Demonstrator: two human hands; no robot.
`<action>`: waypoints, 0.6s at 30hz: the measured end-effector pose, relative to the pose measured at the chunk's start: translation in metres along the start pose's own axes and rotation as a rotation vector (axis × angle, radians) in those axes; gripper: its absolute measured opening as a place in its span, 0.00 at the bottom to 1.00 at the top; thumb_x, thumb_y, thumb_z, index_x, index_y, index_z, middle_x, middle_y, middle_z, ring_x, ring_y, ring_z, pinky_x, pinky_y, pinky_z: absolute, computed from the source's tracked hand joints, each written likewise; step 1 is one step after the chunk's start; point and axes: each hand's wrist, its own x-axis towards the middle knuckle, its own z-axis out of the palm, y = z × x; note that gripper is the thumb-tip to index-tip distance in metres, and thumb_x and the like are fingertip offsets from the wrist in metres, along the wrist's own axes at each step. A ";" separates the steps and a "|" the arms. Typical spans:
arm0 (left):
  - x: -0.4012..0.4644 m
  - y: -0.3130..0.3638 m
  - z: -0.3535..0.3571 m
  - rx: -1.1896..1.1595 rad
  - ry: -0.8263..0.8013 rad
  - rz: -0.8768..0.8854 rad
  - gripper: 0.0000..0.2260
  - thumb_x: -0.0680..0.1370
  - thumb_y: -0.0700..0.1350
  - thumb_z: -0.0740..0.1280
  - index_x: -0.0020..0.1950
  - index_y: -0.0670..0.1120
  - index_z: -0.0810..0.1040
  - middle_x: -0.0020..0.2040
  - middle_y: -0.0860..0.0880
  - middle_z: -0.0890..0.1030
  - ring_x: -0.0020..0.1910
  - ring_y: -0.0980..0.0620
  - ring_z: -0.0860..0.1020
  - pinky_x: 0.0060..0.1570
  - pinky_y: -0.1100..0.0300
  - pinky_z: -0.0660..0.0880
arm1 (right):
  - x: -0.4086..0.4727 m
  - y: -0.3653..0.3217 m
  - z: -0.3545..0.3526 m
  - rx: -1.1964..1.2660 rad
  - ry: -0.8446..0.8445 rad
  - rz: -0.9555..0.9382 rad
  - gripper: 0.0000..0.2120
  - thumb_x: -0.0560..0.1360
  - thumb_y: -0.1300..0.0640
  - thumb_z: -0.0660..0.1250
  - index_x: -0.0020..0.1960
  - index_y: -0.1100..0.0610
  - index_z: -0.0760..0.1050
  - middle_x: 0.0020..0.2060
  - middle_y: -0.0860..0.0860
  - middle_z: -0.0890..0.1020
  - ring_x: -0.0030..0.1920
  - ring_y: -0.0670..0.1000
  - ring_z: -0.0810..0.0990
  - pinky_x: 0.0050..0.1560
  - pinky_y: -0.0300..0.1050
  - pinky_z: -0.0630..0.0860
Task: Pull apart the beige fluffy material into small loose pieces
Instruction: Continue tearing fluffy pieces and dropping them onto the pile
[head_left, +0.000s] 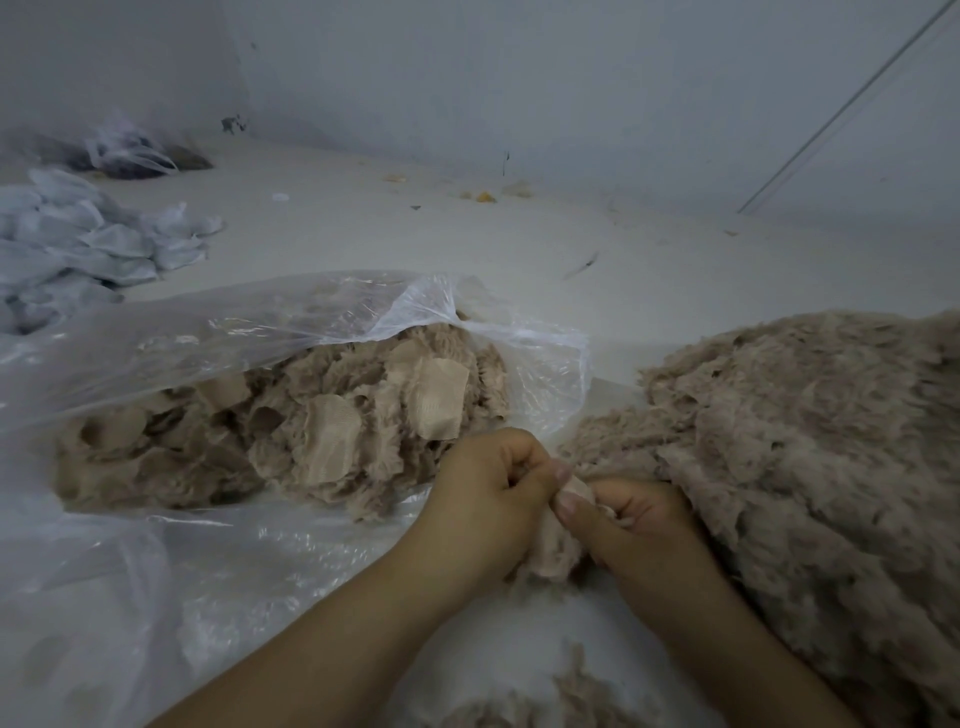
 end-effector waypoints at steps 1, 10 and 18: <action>0.002 -0.001 0.000 0.029 0.028 0.008 0.11 0.78 0.41 0.69 0.36 0.39 0.79 0.25 0.50 0.75 0.23 0.60 0.70 0.26 0.66 0.67 | 0.000 -0.001 0.000 -0.002 0.000 0.000 0.16 0.75 0.56 0.70 0.31 0.64 0.78 0.23 0.57 0.75 0.27 0.50 0.72 0.31 0.40 0.68; 0.004 -0.001 -0.021 -0.051 0.011 -0.112 0.11 0.80 0.45 0.67 0.39 0.42 0.78 0.22 0.50 0.74 0.17 0.53 0.69 0.19 0.66 0.64 | 0.001 -0.002 0.000 0.011 0.063 0.041 0.26 0.78 0.68 0.61 0.23 0.54 0.77 0.18 0.45 0.71 0.21 0.39 0.67 0.25 0.29 0.64; -0.007 -0.003 -0.034 -0.104 -0.422 -0.249 0.07 0.76 0.39 0.71 0.40 0.40 0.76 0.30 0.41 0.79 0.18 0.53 0.69 0.20 0.65 0.65 | 0.000 -0.004 0.000 0.015 0.113 0.079 0.17 0.75 0.57 0.65 0.28 0.58 0.72 0.20 0.44 0.67 0.21 0.40 0.63 0.24 0.32 0.63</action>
